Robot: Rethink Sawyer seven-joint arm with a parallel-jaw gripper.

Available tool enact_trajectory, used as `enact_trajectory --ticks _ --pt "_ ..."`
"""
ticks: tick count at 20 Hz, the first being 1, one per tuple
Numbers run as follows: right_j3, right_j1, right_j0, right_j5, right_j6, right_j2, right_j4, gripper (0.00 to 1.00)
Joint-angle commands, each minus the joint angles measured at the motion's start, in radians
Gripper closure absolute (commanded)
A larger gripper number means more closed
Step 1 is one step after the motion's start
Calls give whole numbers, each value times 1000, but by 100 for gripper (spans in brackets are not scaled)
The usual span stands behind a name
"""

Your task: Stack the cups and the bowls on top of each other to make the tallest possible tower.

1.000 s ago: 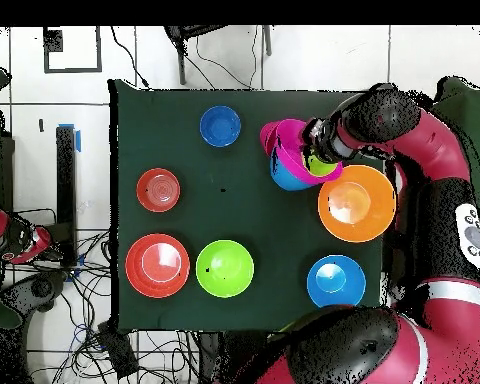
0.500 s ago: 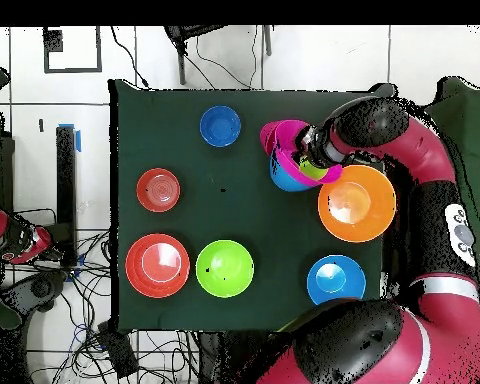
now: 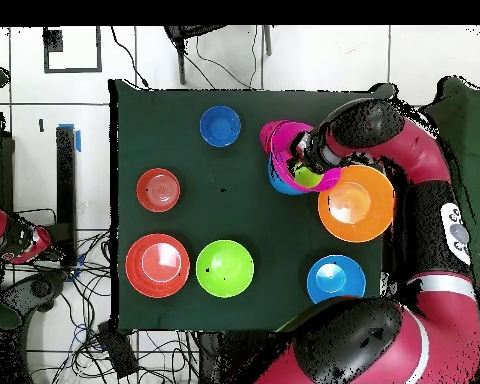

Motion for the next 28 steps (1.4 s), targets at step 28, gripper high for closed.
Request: enact_trajectory --ticks 28 --pt "86 -52 50 -10 -140 27 -151 100"
